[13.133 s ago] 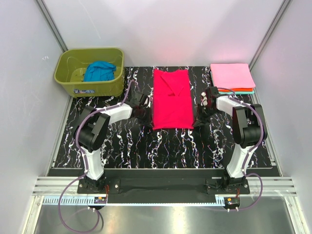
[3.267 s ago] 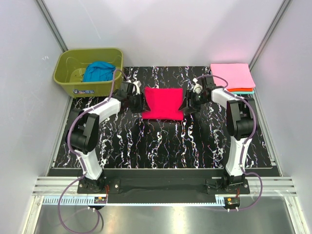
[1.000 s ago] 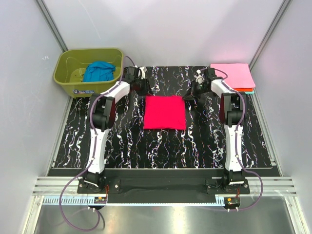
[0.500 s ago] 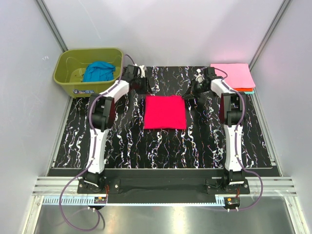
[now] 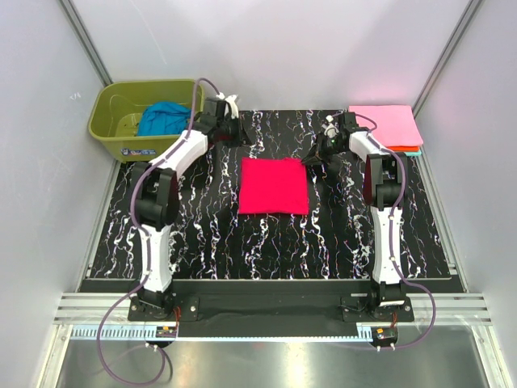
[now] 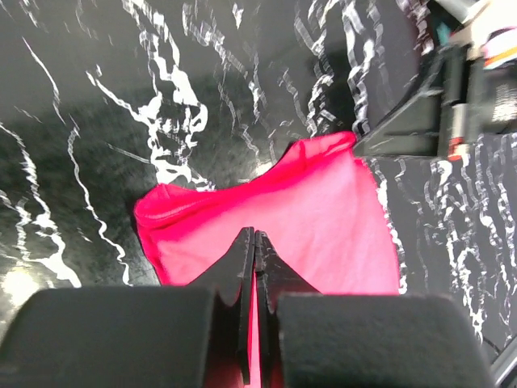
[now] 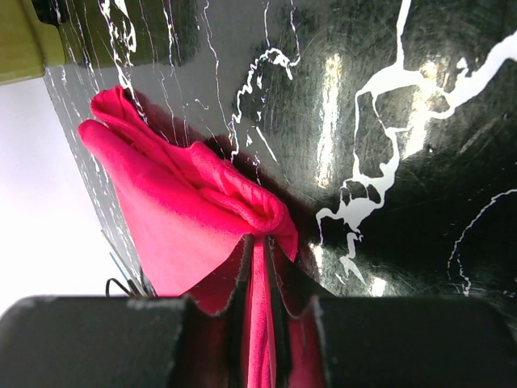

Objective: Fold and stack the t-shirts
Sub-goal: Fold the tshirt

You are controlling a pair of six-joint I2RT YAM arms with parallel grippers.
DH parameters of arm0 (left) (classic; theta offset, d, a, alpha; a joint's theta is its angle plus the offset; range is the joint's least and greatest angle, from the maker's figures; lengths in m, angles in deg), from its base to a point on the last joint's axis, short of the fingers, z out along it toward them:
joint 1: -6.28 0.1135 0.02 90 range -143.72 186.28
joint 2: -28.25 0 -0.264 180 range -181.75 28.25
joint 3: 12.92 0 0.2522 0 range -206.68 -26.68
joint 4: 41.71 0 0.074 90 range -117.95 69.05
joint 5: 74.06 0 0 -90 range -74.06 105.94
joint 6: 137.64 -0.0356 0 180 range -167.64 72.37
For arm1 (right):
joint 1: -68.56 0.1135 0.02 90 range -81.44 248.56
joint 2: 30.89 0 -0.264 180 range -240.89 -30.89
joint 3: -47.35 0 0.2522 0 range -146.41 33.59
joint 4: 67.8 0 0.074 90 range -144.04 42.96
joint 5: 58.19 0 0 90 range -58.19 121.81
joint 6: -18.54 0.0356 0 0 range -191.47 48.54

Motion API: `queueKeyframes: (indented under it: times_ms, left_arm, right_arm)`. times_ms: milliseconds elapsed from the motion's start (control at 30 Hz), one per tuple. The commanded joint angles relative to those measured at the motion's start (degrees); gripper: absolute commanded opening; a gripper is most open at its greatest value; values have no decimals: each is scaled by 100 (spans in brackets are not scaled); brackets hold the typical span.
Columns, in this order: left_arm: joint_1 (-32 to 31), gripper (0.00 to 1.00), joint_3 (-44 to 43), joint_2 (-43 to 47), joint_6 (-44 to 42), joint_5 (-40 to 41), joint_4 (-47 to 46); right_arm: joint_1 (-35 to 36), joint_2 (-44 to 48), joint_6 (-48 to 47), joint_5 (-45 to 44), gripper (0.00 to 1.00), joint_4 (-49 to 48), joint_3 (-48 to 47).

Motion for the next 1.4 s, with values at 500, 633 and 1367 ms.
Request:
queueKeyframes:
  times_ms: [500, 633, 1367]
  left_arm:
    - [190, 0, -705, -1623, 96, 521, -36]
    - [207, 4, -732, -1588, 139, 364, -28]
    - [-12, 34, 1227, 820, 8, -129, 192]
  right_arm:
    - [34, 668, -49, -39, 17, -303, 402]
    - [26, 659, -67, -127, 18, -294, 332]
    - [78, 1574, -383, -768, 82, -276, 1123]
